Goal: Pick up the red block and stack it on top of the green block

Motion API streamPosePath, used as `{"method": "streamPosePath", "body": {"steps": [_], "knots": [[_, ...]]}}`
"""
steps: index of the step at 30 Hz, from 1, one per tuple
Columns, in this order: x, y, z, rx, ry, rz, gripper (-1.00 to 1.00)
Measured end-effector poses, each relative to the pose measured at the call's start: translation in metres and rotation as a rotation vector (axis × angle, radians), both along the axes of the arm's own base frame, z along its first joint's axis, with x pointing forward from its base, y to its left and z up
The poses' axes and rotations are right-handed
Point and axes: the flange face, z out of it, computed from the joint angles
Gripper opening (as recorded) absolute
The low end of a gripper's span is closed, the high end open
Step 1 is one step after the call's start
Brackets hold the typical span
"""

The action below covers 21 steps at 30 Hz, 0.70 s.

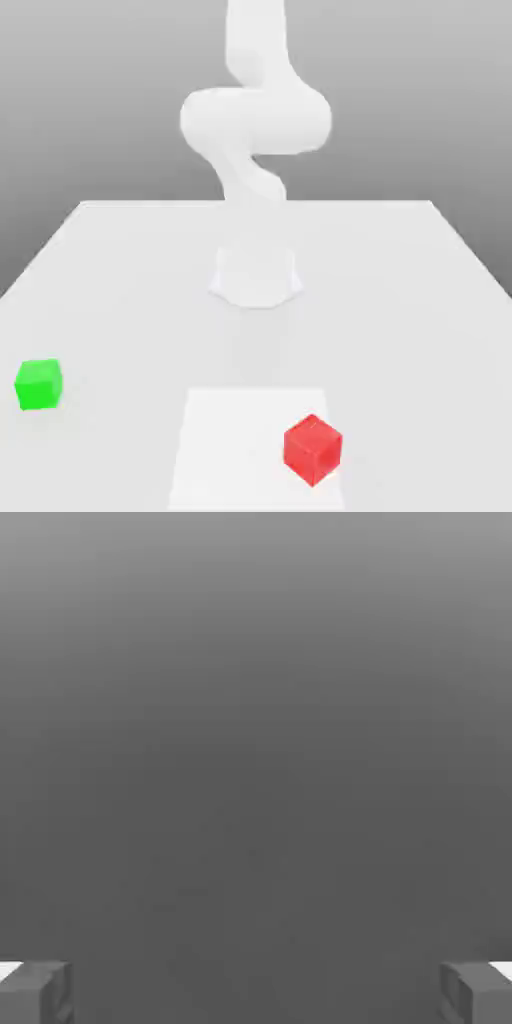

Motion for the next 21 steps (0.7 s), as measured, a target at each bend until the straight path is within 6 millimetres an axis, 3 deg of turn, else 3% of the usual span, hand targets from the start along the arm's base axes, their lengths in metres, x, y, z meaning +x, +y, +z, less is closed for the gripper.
{"method": "streamPosePath", "body": {"steps": [5, 10, 15, 21], "knots": [[0.055, 0.014, -0.097, 0.102, 0.16, -0.135, 0.0], [0.085, 0.029, -0.198, 0.178, 0.313, -0.281, 0.0], [0.092, 0.042, -0.301, 0.233, 0.462, -0.439, 0.0], [0.069, 0.058, -0.42, 0.266, 0.632, -0.641, 0.0]]}}
